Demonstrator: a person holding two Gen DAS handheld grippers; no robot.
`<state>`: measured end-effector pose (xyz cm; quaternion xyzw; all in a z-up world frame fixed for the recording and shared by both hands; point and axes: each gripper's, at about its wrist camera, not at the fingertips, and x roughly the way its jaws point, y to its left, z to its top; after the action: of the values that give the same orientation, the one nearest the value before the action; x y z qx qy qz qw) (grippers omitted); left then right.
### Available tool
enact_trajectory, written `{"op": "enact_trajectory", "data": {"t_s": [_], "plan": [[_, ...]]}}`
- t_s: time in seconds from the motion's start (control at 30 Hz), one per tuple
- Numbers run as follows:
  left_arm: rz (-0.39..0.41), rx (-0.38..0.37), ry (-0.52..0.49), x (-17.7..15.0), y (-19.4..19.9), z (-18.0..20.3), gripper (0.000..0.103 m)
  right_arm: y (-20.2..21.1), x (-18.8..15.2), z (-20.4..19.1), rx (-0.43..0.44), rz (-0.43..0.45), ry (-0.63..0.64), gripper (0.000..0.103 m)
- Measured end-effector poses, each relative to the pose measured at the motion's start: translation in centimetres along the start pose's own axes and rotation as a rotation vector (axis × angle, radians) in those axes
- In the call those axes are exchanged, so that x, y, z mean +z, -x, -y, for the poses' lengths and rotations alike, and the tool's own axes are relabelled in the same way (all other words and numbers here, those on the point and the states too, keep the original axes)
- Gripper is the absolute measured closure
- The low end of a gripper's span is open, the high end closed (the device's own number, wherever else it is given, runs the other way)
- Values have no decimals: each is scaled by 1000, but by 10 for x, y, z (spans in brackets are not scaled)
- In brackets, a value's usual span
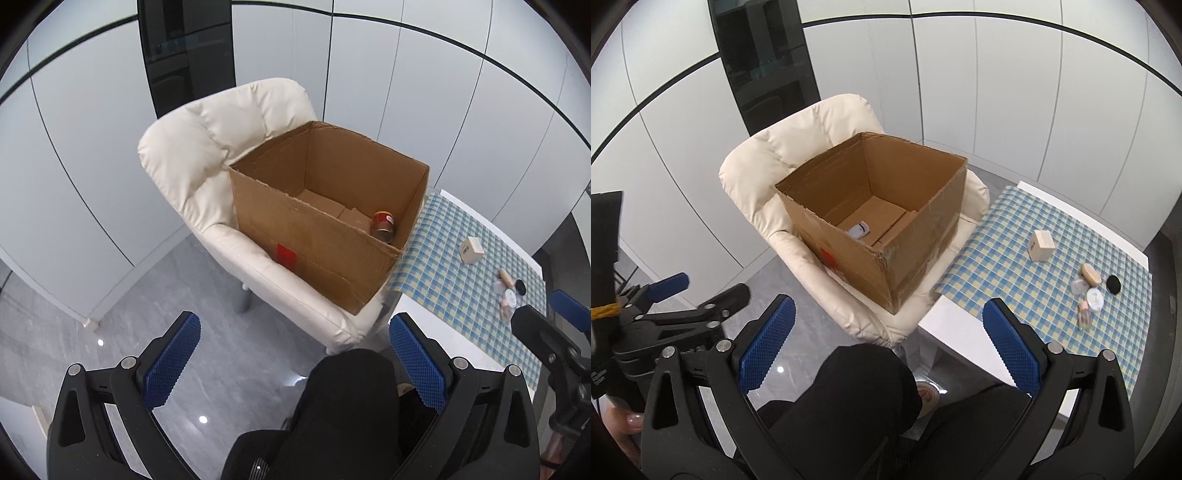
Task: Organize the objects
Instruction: 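Move both open tools away from the box toward the checked table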
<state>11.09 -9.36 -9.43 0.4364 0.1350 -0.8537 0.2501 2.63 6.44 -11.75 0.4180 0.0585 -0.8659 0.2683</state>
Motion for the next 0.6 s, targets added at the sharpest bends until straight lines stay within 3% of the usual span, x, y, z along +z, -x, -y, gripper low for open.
{"op": "enact_trajectory", "data": {"t_s": [0.1, 0.23, 0.6], "plan": [[28, 29, -28, -7, 8, 3, 1, 4, -7, 4, 4, -6, -14, 0], [18, -4, -20, -14, 13, 1, 1, 9, -20, 7, 1, -14, -21, 0], [-1, -6, -80, -36, 18, 8, 1, 26, -70, 13, -15, -24, -17, 0]]}}
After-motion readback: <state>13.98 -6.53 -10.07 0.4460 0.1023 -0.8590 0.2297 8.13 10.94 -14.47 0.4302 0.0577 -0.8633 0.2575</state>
